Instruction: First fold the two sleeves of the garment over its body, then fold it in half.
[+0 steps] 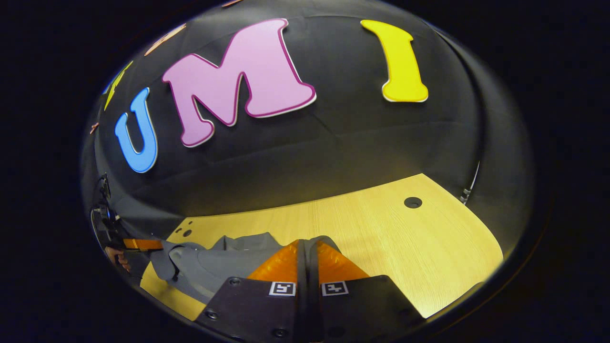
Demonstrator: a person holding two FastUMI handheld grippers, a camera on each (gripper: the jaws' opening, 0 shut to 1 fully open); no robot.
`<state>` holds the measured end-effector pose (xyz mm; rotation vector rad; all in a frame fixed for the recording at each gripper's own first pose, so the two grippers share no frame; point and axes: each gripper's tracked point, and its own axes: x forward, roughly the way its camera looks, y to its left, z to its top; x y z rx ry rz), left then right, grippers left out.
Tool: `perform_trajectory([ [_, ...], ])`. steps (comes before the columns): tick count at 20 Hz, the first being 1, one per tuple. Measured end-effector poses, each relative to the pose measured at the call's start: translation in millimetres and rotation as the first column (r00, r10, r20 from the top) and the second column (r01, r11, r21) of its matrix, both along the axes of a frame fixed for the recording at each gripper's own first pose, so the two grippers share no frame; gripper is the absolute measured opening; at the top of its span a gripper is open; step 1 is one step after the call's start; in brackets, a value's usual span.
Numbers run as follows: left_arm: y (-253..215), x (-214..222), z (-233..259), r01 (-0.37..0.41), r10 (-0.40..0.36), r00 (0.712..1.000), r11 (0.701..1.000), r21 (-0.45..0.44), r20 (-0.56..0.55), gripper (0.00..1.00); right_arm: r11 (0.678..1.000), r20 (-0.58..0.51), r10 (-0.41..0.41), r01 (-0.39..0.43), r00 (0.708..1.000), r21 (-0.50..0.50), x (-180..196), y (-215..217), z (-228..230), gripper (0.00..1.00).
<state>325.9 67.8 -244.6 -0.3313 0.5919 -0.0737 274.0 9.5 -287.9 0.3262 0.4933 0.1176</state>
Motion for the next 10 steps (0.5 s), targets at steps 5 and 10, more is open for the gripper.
perform_trajectory([
  [5,2.1,34.6,-49.3,0.011,-0.009,0.999,0.999,0.05,-0.049,0.05,0.999,-0.053,0.009,-0.011,0.999,-0.031,26.6,3.0,-55.2,0.05],
  [10,5.3,51.4,-86.2,0.041,-0.03,0.994,0.994,0.106,-0.102,0.05,0.998,-0.125,0.03,-0.037,0.992,-0.059,32.7,4.9,-106.0,0.05],
])
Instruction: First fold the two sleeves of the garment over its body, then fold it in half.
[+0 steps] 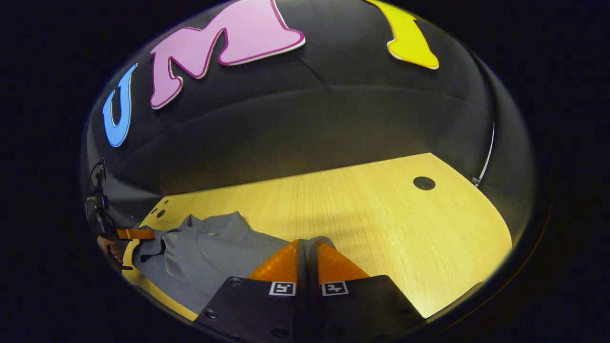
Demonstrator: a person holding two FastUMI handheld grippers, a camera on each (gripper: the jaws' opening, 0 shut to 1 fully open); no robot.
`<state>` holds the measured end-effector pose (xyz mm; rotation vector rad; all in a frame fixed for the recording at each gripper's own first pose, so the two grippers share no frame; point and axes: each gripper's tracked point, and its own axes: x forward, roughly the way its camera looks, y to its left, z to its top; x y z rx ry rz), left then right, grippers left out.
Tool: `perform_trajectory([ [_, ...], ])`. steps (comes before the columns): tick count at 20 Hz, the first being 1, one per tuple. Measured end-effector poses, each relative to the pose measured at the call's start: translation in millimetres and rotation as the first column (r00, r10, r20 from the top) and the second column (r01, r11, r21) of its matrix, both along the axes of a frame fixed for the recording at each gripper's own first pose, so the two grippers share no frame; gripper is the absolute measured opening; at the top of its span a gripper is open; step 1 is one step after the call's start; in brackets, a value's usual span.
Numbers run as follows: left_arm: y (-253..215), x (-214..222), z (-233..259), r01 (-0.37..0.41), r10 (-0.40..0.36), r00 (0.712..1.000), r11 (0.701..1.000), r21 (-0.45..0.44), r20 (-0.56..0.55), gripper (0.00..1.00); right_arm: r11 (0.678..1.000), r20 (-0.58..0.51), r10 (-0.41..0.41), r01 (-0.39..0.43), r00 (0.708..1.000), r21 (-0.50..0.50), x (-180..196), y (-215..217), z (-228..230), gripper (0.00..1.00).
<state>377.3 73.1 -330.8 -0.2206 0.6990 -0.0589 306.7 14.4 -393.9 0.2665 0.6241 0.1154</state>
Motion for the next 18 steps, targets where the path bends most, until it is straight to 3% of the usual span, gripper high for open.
perform_trajectory([
  [1,-0.4,1.1,-6.0,0.0,0.0,1.0,1.0,0.006,-0.01,0.02,1.0,-0.011,0.006,-0.006,1.0,-0.01,0.3,0.7,-8.1,0.05],
  [5,0.2,4.0,-23.9,-0.007,0.007,0.999,1.0,0.015,-0.039,0.05,0.999,-0.069,0.028,-0.031,0.997,-0.032,-2.5,5.0,-37.0,0.05],
  [6,1.2,3.1,-26.0,-0.013,0.014,0.999,1.0,0.015,-0.043,0.05,0.999,-0.086,0.031,-0.034,0.996,-0.03,-3.7,5.9,-44.0,0.0],
  [8,-1.4,1.6,-26.4,-0.006,0.007,1.0,0.999,0.037,-0.029,0.06,0.999,-0.114,0.036,-0.037,0.993,-0.009,-8.2,10.6,-49.3,0.08],
  [10,-3.4,-1.9,-25.0,0.011,-0.009,1.0,0.998,0.055,-0.03,0.15,0.999,-0.121,0.032,-0.031,0.992,0.008,-9.6,11.4,-44.1,0.17],
  [11,-6.2,-3.3,-21.8,0.016,-0.014,0.999,0.998,0.055,-0.034,0.22,1.0,-0.125,0.029,-0.028,0.992,0.006,-10.3,11.0,-42.0,0.2],
  [12,-7.7,-4.6,-18.3,0.017,-0.015,0.999,0.997,0.069,-0.035,0.27,1.0,-0.128,0.029,-0.029,0.991,0.003,-12.9,10.7,-39.4,0.35],
  [13,-10.6,-5.9,-15.5,0.023,-0.02,0.999,0.997,0.077,-0.036,0.4,1.0,-0.124,0.027,-0.028,0.992,-0.009,-13.6,10.1,-36.6,0.5],
  [14,-12.5,-8.1,-10.5,0.024,-0.021,0.999,0.996,0.087,-0.035,0.48,0.999,-0.119,0.022,-0.026,0.993,-0.03,-14.6,8.3,-34.0,0.58],
  [16,-14.7,-10.6,-6.4,0.027,-0.024,0.999,0.993,0.116,-0.03,0.73,0.999,-0.116,0.023,-0.028,0.993,-0.041,-19.4,7.7,-24.3,0.49],
  [17,-14.6,-14.8,-3.4,0.027,-0.024,0.999,0.991,0.134,-0.024,0.8,0.999,-0.119,0.024,-0.029,0.993,-0.042,-23.1,8.1,-19.5,0.6],
  [18,-15.7,-18.5,1.0,0.029,-0.027,1.0,0.989,0.148,-0.017,0.86,0.999,-0.117,0.023,-0.028,0.993,-0.045,-25.8,7.5,-14.3,0.56],
])
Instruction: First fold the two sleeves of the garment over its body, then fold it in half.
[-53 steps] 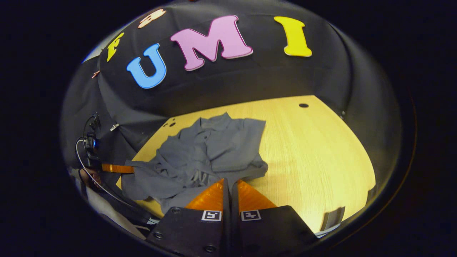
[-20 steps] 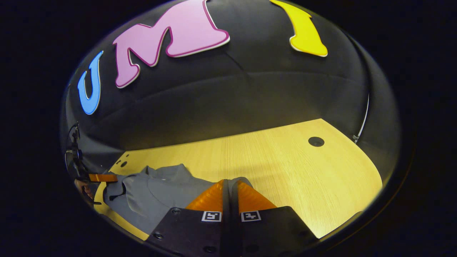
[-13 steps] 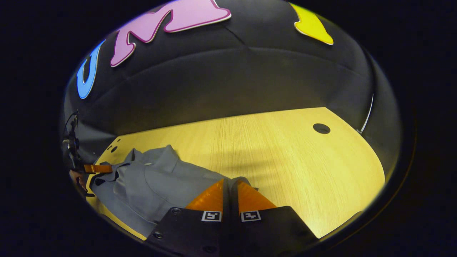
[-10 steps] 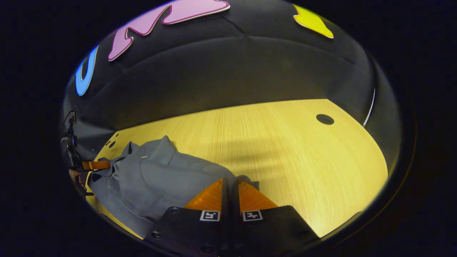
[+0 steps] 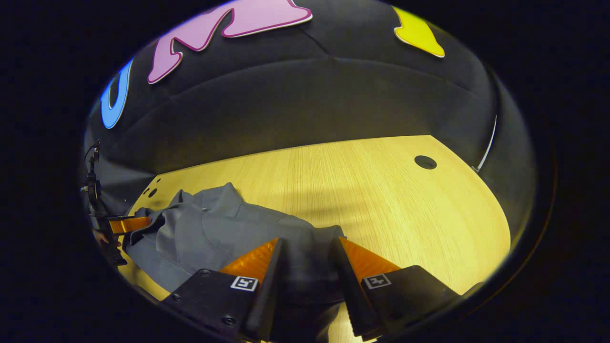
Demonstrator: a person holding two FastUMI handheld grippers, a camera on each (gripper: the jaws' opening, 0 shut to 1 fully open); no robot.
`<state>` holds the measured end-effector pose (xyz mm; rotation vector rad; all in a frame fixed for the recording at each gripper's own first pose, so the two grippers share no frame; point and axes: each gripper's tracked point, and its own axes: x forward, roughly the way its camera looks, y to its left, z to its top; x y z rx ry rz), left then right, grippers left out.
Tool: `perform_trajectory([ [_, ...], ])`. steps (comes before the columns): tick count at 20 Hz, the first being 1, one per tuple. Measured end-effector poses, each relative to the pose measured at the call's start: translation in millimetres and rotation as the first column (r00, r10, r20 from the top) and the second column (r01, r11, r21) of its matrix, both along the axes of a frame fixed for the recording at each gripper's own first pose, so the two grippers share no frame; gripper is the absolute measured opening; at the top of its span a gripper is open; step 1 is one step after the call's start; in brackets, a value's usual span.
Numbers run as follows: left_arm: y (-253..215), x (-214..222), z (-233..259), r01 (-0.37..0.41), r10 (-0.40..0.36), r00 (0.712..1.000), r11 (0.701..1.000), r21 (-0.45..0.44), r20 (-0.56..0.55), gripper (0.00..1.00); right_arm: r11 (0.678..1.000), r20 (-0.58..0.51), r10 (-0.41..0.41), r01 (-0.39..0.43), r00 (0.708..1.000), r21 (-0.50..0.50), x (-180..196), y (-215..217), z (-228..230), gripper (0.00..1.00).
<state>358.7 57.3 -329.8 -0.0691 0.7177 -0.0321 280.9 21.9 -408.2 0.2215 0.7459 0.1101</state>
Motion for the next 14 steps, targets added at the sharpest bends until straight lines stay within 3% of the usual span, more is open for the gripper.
perform_trajectory([
  [1,0.5,-4.4,4.2,0.002,-0.002,1.0,1.0,0.018,0.008,0.93,1.0,0.003,0.0,0.0,1.0,-0.004,-2.5,-0.4,7.0,0.66],
  [2,1.0,-8.7,8.0,0.004,-0.004,1.0,0.999,0.033,0.013,0.91,1.0,0.008,-0.002,0.003,1.0,-0.011,-5.6,-1.6,13.6,0.66],
  [3,1.3,-13.6,11.0,0.001,-0.002,1.0,0.999,0.046,0.014,0.95,1.0,0.015,-0.006,0.006,1.0,-0.024,-8.7,-3.5,21.1,0.68],
  [4,0.3,-19.5,14.9,-0.002,0.001,1.0,0.999,0.051,0.015,0.95,0.999,0.021,-0.009,0.01,1.0,-0.034,-13.0,-5.8,28.7,0.77],
  [5,-1.6,-25.0,20.7,-0.005,0.004,1.0,0.999,0.049,0.019,0.95,0.999,0.023,-0.011,0.012,1.0,-0.04,-18.1,-6.5,35.7,0.71],
  [7,-6.2,-35.6,35.1,-0.011,0.009,0.999,1.0,0.029,0.044,0.95,0.999,0.036,-0.002,0.004,0.999,-0.043,-30.6,-6.2,52.5,0.77],
  [12,-24.2,-67.3,83.5,0.008,-0.009,0.992,1.0,0.006,0.128,0.92,1.0,0.076,0.0,0.001,0.997,-0.013,-60.8,-4.4,96.9,0.78],
  [13,-30.2,-75.4,96.4,0.02,-0.02,0.988,1.0,0.001,0.152,0.95,1.0,0.085,-0.003,0.003,0.996,0.0,-66.3,-3.8,107.1,0.72],
  [14,-32.9,-83.0,106.9,0.028,-0.028,0.984,1.0,0.0,0.176,0.95,1.0,0.101,-0.007,0.006,0.995,0.011,-72.6,-3.3,119.0,0.8],
])
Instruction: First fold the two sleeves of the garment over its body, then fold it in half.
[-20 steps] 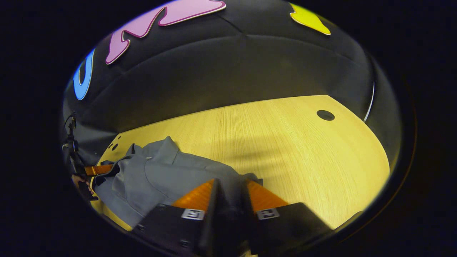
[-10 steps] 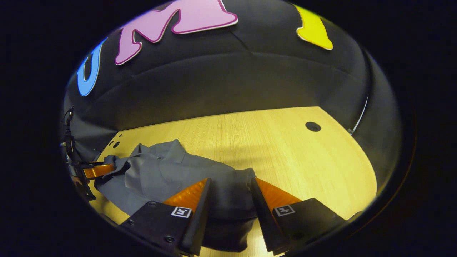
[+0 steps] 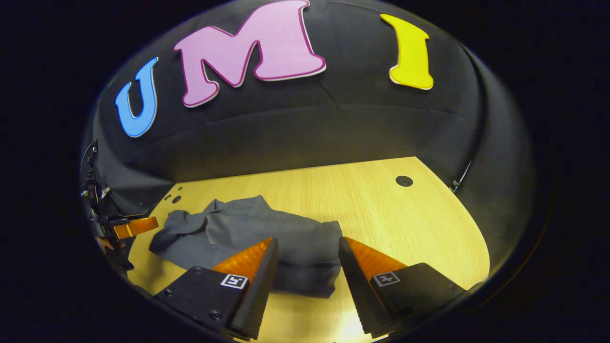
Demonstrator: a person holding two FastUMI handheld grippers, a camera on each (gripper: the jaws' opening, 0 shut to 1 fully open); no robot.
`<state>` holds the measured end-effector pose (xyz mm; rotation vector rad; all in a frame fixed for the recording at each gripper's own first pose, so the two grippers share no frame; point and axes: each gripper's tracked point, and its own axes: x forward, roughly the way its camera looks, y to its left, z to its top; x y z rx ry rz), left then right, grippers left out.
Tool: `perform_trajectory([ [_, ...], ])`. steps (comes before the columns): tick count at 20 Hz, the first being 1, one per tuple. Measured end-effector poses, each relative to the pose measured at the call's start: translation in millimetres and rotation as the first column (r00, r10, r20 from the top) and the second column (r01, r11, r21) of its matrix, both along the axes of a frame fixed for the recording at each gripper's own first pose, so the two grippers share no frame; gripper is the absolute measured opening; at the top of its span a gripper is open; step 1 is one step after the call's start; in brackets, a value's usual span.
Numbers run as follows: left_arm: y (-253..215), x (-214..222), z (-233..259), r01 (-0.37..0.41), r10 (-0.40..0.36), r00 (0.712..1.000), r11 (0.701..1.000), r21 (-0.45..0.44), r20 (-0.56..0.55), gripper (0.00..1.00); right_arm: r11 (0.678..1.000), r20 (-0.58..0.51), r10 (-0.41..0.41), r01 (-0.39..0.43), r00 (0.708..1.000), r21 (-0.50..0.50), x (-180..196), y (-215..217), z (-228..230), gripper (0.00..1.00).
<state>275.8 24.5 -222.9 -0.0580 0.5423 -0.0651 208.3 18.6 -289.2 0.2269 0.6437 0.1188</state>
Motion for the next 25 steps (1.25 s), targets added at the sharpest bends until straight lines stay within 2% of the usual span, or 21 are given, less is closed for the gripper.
perform_trajectory([
  [4,-14.8,-36.8,35.8,0.022,-0.02,0.998,0.999,-0.03,0.063,0.95,1.0,0.069,0.003,-0.005,0.998,0.029,-26.8,0.4,43.8,0.79],
  [11,-26.2,-102.2,65.8,0.053,-0.048,0.994,0.997,-0.047,0.102,0.95,0.998,0.151,0.054,-0.049,0.987,-0.033,-94.6,1.5,88.9,0.79],
  [14,-25.9,-125.8,72.0,0.063,-0.06,0.991,0.998,-0.02,0.117,0.95,0.996,0.149,0.082,-0.077,0.985,-0.035,-119.9,10.3,95.6,0.8],
  [18,-36.1,-165.6,68.4,0.061,-0.053,0.994,0.994,-0.085,0.092,0.95,0.994,0.137,0.107,-0.104,0.985,-0.025,-143.3,21.8,96.8,0.8],
  [25,-32.3,-190.8,53.2,0.082,-0.079,0.995,0.996,-0.048,0.057,0.96,0.994,0.135,0.104,-0.099,0.985,-0.038,-150.6,22.4,95.9,0.8],
])
